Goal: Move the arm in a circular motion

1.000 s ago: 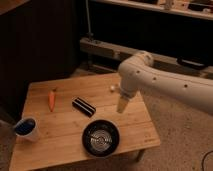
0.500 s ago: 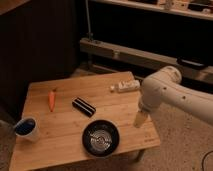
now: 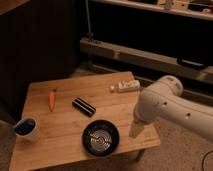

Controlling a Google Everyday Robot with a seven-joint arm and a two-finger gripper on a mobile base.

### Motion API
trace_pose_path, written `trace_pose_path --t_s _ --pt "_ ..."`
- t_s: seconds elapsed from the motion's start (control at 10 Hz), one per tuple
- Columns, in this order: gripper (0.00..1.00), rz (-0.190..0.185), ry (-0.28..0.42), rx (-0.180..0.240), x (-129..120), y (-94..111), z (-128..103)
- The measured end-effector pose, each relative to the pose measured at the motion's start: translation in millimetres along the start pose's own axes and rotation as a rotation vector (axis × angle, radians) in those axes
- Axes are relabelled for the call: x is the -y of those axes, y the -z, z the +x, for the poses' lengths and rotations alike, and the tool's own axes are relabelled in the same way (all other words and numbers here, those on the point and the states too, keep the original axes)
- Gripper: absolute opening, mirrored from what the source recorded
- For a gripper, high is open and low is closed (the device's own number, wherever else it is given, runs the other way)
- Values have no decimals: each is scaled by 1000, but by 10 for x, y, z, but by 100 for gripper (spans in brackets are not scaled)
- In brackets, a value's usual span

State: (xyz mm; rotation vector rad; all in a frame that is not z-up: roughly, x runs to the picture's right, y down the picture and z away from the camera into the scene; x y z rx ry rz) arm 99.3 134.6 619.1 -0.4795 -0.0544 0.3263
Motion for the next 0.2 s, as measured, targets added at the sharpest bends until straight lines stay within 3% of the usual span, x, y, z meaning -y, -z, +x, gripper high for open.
trace_pose_path --t_s 0.2 --pt "80 -20 113 74 -290 85 -650"
